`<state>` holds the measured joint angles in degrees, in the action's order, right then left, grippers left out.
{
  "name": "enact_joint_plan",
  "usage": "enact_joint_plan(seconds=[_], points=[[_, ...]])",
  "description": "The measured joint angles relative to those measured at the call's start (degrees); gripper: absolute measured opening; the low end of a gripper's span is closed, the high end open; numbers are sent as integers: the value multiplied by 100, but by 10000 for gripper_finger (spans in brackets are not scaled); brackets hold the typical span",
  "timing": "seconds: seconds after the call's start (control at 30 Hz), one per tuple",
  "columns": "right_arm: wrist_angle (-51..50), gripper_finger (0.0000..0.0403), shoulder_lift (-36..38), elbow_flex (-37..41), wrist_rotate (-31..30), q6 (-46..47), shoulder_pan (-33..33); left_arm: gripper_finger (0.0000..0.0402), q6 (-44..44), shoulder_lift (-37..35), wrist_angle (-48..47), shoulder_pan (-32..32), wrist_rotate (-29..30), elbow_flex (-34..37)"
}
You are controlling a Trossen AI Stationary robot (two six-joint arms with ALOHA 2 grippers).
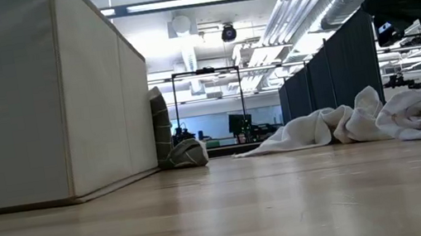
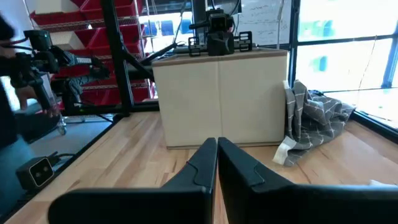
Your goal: Fold towel
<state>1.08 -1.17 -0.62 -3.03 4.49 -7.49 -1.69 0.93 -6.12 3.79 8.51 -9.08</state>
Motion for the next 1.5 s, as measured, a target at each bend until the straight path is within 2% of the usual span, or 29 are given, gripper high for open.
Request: enact_joint_plan(seconds=[0.67, 0.77, 0.87, 1.0, 1.17, 1.33, 1.5], points=[[47, 0, 0, 2, -100, -254, 0, 0, -50, 0, 21, 1, 20, 0], [306, 0, 2, 2, -474, -451, 0, 0, -31, 7, 525, 1, 380, 39], [517, 0, 0, -127, -689, -138, 0, 0, 348, 18, 1092, -1, 743, -71], [375, 0, -31, -772, -704, 40, 0, 0, 409, 256, 883, -2, 857, -738], [-425, 0, -472, -2190, -830, -184, 0, 0, 341, 999, 249, -2, 852, -2064], [-1638, 0, -1621, -4046, -1575, -195, 2, 0, 64, 2189, -614, -2, 866, -3704], [-3077, 0, -3159, -6019, -2110, -256, 2, 0, 88, 3588, -2136, -2, 1020, -5496]])
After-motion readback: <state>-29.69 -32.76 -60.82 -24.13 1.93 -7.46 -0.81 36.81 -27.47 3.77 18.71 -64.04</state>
